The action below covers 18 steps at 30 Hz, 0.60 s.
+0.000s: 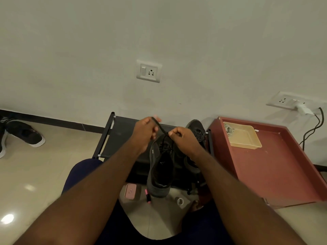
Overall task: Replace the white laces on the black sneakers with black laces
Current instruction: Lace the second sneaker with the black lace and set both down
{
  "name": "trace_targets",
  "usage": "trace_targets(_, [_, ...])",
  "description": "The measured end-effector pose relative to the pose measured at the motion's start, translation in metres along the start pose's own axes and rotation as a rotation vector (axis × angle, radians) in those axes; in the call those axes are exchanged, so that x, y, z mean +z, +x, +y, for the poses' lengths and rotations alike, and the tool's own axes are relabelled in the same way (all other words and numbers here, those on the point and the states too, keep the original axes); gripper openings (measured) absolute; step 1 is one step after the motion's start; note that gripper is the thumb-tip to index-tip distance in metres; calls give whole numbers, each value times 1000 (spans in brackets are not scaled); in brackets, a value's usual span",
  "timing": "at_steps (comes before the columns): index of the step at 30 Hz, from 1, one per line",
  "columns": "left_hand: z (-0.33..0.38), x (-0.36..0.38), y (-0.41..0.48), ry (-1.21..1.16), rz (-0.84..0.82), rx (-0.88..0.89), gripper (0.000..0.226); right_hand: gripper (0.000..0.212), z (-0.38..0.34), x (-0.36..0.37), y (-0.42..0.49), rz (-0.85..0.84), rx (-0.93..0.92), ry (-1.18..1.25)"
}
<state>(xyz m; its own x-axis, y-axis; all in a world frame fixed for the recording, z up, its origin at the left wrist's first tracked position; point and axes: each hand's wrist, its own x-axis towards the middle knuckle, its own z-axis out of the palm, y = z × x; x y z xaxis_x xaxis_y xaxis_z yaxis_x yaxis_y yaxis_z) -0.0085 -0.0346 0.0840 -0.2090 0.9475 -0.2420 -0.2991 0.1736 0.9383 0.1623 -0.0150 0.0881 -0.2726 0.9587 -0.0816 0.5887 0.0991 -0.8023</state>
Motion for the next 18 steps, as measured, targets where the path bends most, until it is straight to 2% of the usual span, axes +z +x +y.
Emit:
trace_targets(3, [9,-4,10,-267,80,-89,27,12,6,1,0,4,-49,-119])
trace_targets(7, [11,-19,23,-339,216,-130,20,12,21,-1,-2,75,-7,-256])
trace_targets(10, [8,-37,30,-396,330,-162,21,18,43,-5,-9,183,145,-279])
trace_targets(14, [-3,-69,37,-465,472,-206,29,18,72,-7,-29,219,438,-325])
trace_targets(16, [-16,-83,34,-306,533,-198,29,21,77,-2,-37,233,477,-332])
trace_targets(18, [-33,-91,28,78,485,-165,23,19,75,3,-37,219,448,-322])
